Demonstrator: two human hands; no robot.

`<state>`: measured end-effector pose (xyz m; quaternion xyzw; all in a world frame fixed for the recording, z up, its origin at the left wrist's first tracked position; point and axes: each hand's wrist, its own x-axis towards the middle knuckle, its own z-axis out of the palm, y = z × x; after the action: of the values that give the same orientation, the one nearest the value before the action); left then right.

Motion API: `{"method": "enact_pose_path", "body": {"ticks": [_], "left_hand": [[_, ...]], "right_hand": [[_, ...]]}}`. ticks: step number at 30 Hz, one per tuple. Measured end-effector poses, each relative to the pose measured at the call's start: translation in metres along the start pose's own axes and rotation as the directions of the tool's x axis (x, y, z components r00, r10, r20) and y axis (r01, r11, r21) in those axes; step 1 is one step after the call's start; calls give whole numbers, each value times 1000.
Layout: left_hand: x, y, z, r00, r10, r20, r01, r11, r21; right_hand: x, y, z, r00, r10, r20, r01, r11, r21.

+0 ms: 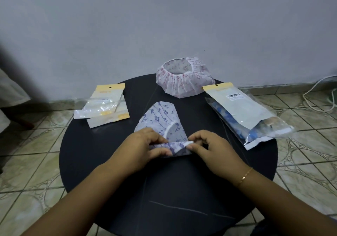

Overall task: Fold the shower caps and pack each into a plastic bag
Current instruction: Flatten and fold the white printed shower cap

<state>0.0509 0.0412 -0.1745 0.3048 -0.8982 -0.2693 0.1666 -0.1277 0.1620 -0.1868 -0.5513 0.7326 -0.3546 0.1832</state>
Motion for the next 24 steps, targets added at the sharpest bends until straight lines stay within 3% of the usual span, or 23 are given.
{"method": "enact_pose_path", "body": {"ticks": [6, 11, 15, 17, 20, 22, 24], "left_hand": [[4, -2, 2, 977, -213, -6, 211, 972, -102], [9, -2, 1, 965, -263, -25, 260, 963, -68], [10, -3, 3, 986, -160, -39, 165, 968, 190], [9, -4, 2, 996, 8, -92, 24, 940, 340], [10, -5, 4, 952, 298, -77, -226, 847, 482], [7, -4, 7, 947, 320, -38, -262, 833, 487], [3, -6, 6, 971, 238, -11, -209, 875, 436]], "right_hand": [[15, 2, 5, 990, 142, -10, -141, 986, 88], [20, -1, 6, 984, 175, 9, -175, 984, 22], [17, -3, 9, 993, 114, -25, -116, 984, -136], [15, 2, 13, 998, 11, -54, -24, 968, -250], [14, 5, 15, 985, -166, -45, 136, 912, -387], [15, 6, 13, 976, -219, 20, 202, 859, -470], [15, 6, 8, 973, -199, 119, 232, 825, -515]]}}
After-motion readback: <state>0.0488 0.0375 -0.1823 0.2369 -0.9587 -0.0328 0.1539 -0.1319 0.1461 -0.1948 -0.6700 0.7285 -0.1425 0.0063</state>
